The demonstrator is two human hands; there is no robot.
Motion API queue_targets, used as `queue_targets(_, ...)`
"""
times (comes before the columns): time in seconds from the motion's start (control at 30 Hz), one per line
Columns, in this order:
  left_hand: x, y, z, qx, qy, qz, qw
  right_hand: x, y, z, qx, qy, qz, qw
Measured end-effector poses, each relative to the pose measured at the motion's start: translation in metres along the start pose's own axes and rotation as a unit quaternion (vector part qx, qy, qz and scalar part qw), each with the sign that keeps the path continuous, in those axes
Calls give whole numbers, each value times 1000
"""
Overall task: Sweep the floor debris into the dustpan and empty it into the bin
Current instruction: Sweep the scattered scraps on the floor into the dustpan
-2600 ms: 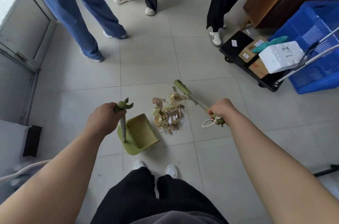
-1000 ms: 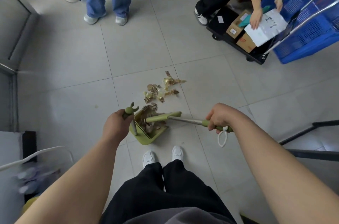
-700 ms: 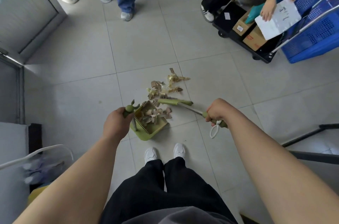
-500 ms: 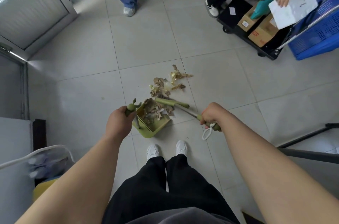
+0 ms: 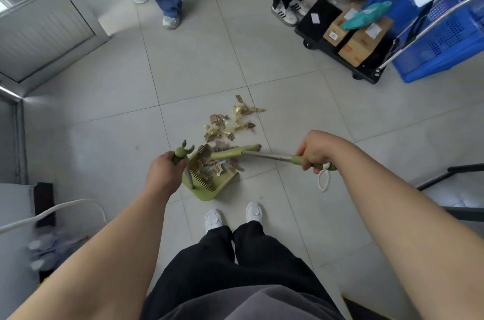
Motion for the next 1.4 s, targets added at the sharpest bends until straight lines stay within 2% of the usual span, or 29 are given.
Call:
queue_targets(0.1, 2, -3, 0, 5, 0, -14, 1000, -2, -8, 4, -16, -6, -30, 999)
queue_targets(0.37, 16, -14, 9, 3, -6, -14, 1000, 0, 26, -12, -5, 48, -101, 994)
queue_targets(0.57, 22, -10, 13, -2, -20, -3, 1000, 18, 43, -18, -14, 34, -41, 998)
queue_targets(0.7, 24, -10, 12, -2, -22, 2, 1000, 32, 65, -19, 30, 13, 16, 999)
queue_targets(0.9, 28, -13, 11, 5, -30, 7, 1000, 20, 48, -6, 33, -14, 35, 999)
queue_targets(1.13, 32, -18, 13, 19, -19, -8, 1000, -3, 29, 7, -15, 3, -39, 999)
queue_targets(1.4, 38, -23, 14, 40, 0, -32, 999, -26, 55, -7, 42, 80, -148, 985)
Point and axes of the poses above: each hand's wrist, its own z-axis away from the middle knuckle, its own y-axis out of the palm, x = y × z, the point moved 2 cm from there along -z, towards the middle knuckle, and after that the axes turned 2 degrees about -x, right-handed, at the moved point
